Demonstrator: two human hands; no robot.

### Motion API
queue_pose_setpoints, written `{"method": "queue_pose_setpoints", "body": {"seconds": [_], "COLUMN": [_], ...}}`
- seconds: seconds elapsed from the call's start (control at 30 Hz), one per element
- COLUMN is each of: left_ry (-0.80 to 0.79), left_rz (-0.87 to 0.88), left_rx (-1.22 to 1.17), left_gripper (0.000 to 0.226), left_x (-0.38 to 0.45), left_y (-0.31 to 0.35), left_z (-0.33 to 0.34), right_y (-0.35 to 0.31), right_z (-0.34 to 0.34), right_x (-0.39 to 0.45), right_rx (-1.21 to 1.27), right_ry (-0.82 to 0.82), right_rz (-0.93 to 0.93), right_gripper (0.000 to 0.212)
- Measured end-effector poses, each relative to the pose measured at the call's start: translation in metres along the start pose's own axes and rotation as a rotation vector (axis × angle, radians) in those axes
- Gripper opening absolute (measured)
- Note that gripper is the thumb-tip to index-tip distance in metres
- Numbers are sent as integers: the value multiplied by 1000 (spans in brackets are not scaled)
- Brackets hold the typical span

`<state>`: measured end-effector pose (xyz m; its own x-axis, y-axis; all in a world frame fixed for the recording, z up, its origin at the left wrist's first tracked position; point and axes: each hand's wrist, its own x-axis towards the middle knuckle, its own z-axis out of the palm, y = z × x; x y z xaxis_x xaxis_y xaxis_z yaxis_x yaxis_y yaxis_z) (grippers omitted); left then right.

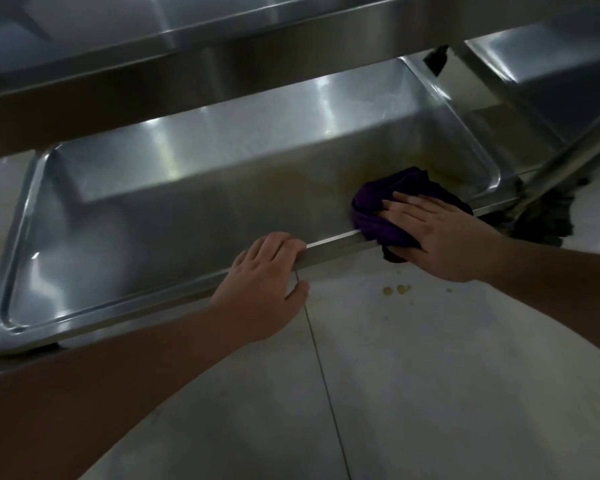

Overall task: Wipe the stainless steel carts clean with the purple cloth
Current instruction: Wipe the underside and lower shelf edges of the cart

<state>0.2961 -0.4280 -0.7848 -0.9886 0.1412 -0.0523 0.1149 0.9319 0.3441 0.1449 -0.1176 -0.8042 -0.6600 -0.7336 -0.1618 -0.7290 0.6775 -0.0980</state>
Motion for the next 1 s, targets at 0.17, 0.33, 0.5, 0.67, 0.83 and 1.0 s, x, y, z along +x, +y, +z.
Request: {"method": "queue_pose_setpoints", "body": {"seconds": [0.17, 0.33, 0.5, 0.67, 0.83, 1.0], "left_ry": [-20, -52, -40, -32, -30, -3], "left_rz": [83, 111, 77, 109, 100, 104], "left_rx": [75, 195, 276, 302, 316, 343], "left_gripper": [74, 80, 83, 83, 84, 84], "left_x": [34, 48, 45, 46, 47, 49], "left_y": [27, 47, 47, 46, 48, 49], "left_z": [29, 54, 63, 62, 63, 67], "right_y": [38, 74, 77, 85, 112, 115], "right_z": [4, 4, 1, -7, -26, -43], "right_x": [-17, -29, -17, 31, 85, 147], "right_rx": [8, 90, 208, 191, 139, 145], "right_ry": [3, 4, -10, 11, 117, 139], "right_rz": [93, 264, 400, 579, 586, 545], "right_gripper": [80, 84, 85, 73, 69, 68]}}
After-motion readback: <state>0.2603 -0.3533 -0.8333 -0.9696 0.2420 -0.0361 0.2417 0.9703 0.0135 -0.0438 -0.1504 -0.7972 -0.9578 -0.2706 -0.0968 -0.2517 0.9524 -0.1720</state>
